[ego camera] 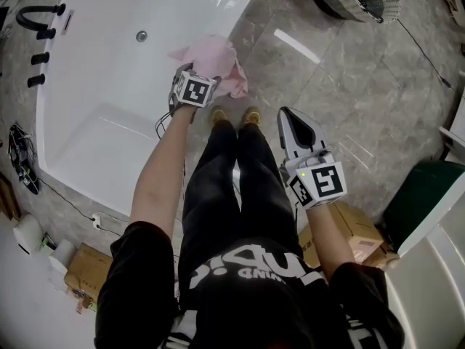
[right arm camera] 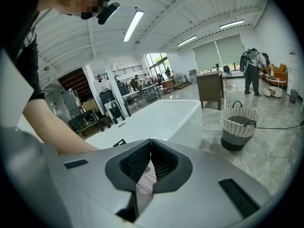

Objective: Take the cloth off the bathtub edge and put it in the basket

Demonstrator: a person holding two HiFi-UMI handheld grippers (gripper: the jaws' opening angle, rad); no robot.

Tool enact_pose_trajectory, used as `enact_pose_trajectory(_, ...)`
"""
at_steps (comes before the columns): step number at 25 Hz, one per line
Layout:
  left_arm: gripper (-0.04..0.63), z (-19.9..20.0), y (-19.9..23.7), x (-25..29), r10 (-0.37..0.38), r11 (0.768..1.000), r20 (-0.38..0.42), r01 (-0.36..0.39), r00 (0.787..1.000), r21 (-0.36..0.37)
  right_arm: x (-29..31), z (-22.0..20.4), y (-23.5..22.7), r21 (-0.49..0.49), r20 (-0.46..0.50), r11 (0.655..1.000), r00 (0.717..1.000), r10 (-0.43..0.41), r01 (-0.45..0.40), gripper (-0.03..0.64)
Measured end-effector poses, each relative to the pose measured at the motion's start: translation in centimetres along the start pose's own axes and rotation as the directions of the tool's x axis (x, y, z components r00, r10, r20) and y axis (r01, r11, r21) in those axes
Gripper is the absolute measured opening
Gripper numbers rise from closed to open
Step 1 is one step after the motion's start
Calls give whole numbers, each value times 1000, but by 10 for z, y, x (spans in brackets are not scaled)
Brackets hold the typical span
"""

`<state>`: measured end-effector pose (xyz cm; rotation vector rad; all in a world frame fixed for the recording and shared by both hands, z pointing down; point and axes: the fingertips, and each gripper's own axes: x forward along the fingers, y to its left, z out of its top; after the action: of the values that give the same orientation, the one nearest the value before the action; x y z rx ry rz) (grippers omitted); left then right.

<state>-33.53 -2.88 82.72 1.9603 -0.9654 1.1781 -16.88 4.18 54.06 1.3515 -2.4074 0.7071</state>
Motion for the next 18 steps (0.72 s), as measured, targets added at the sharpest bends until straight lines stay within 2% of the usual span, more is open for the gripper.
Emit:
enact_pose_trajectory(3, 419, -1, 0, -1, 0, 1000, 10, 0, 1000, -13, 0, -1, 0, 6, 0, 1000, 1000, -1, 1, 14)
enact_pose_trajectory(6, 355, -1, -3, -5, 27, 1000, 23, -27, 999, -2, 0, 0, 0, -1, 2, 1000, 1000, -2, 2, 14)
enact_pose_trajectory(9, 318, 1, -4, -10, 48, 999, 20, -48, 999, 9, -1, 4, -3, -8, 9, 1000, 1000, -6, 6, 14)
enact_pose_trajectory(14, 266, 2, -5, -31, 26, 999, 46, -25, 999, -20, -3, 13, -1, -11, 23, 1000, 1000, -14, 14, 14)
enact_pose_trajectory(17, 188, 5, -5, -57, 7, 999, 105, -3, 994, -40, -8, 15, -1, -5, 30, 1000, 999, -19, 19, 14)
enact_pose_trajectory(18, 115, 5, -6, -65, 5, 999, 118, -1, 993, -40, -10, 16, -1, -6, 30, 1000, 999, -20, 20, 14)
